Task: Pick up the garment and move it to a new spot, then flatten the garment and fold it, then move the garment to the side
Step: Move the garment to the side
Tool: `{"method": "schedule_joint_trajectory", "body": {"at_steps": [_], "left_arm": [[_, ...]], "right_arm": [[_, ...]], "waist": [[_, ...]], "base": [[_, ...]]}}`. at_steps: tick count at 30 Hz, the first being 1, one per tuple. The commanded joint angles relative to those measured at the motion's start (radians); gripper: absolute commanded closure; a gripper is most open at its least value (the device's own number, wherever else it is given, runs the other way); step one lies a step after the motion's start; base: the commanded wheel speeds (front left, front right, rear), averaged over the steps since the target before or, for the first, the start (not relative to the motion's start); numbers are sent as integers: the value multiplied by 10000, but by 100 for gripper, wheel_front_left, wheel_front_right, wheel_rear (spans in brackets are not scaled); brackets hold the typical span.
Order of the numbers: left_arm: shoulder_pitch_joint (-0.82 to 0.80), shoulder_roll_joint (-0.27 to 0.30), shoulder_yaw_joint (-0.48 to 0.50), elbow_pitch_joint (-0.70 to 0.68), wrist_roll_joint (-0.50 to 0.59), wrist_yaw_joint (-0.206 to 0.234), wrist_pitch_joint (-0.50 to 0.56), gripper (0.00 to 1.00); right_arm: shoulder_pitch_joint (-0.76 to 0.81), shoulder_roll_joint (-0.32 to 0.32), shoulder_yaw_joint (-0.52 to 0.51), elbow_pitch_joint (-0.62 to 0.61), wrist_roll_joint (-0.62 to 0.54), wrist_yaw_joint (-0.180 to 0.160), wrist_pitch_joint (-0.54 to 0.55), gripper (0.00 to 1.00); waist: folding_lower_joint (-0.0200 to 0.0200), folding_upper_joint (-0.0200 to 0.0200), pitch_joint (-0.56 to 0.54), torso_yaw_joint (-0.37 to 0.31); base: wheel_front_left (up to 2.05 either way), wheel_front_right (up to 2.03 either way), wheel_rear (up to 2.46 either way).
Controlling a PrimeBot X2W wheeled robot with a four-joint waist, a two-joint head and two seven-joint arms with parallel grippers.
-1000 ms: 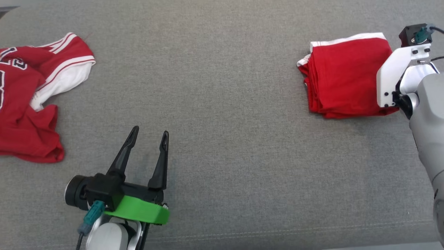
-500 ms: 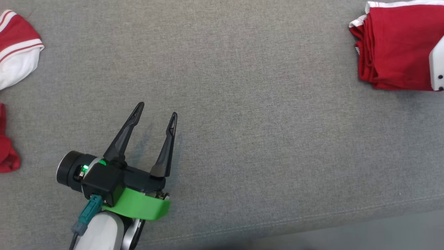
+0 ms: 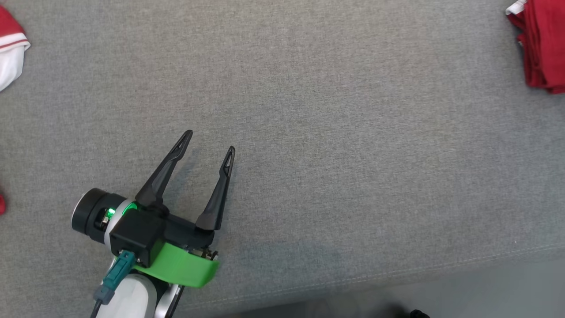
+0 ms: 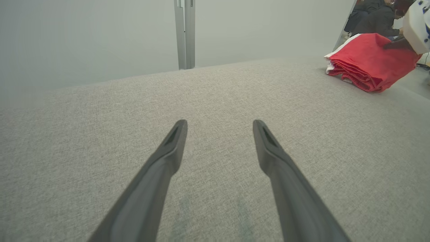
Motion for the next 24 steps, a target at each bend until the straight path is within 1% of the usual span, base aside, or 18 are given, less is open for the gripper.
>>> {"method": "schedule_joint_trajectory", "body": {"at_steps": [1, 2, 4, 8, 11, 13, 17, 18, 19, 20, 21, 24], "left_arm": [[42, 71, 7, -52, 67, -5, 33, 0], [36, 84, -15, -74, 62, -3, 56, 0], [-19, 92, -58, -100, 46, -6, 57, 0], [-103, 72, -85, -32, -3, 43, 22, 0], [-124, 43, -66, 86, -38, 102, -72, 0], [-118, 23, -14, 188, -29, 181, -198, 0], [70, -99, 159, 660, -145, 456, -335, 0], [152, -151, 208, 807, -241, 500, -346, 0], [239, -197, 272, 934, -336, 558, -449, 0], [352, -284, 343, 1117, -564, 572, -464, 0], [458, -321, 490, 1432, -783, 596, -565, 0], [610, -392, 604, 1896, -1031, 582, -760, 0]], "right_arm": [[-144, -178, -105, -115, -269, -18, -202, 61], [-152, -276, -211, -167, -432, -20, -313, 0], [-122, -398, -444, -282, -844, -18, -533, 0], [73, -270, -933, -487, -1436, -18, -832, 0], [361, 29, -1307, -689, -1654, -18, -1408, 0], [595, 366, -1476, -819, -1605, -18, -1943, 0], [1229, 1034, -1843, -1102, -1277, -18, -3180, 0], [1441, 1319, -1907, -1122, -1114, -18, -3336, 0], [1656, 1467, -1951, -1146, -1017, -18, -3466, 0], [1813, 1623, -1987, -1212, -808, -18, -3642, 0], [2164, 2060, -1994, -1289, -329, -17, -3859, 0], [2740, 2556, -1785, -1456, 544, -17, -4035, 0]], "waist": [[-1, -1, 180, 123], [-1, -1, 230, 166], [-1, -1, 285, 250], [-1, -1, 252, 369], [-1, -1, 35, 452], [-1, -1, -192, 508], [-1, -1, -836, 636], [-1, -1, -1017, 653], [-1, -1, -1222, 668], [-1, -1, -1421, 698], [-1, -1, -1825, 723], [-1, -1, -2407, 771]], "base": [[0, 0, 0], [0, 0, 0], [0, 0, 0], [0, 0, 0], [0, 0, 0], [0, 0, 0], [0, 0, 0], [0, 0, 0], [0, 0, 0], [0, 0, 0], [0, 0, 0], [0, 0, 0]]}}
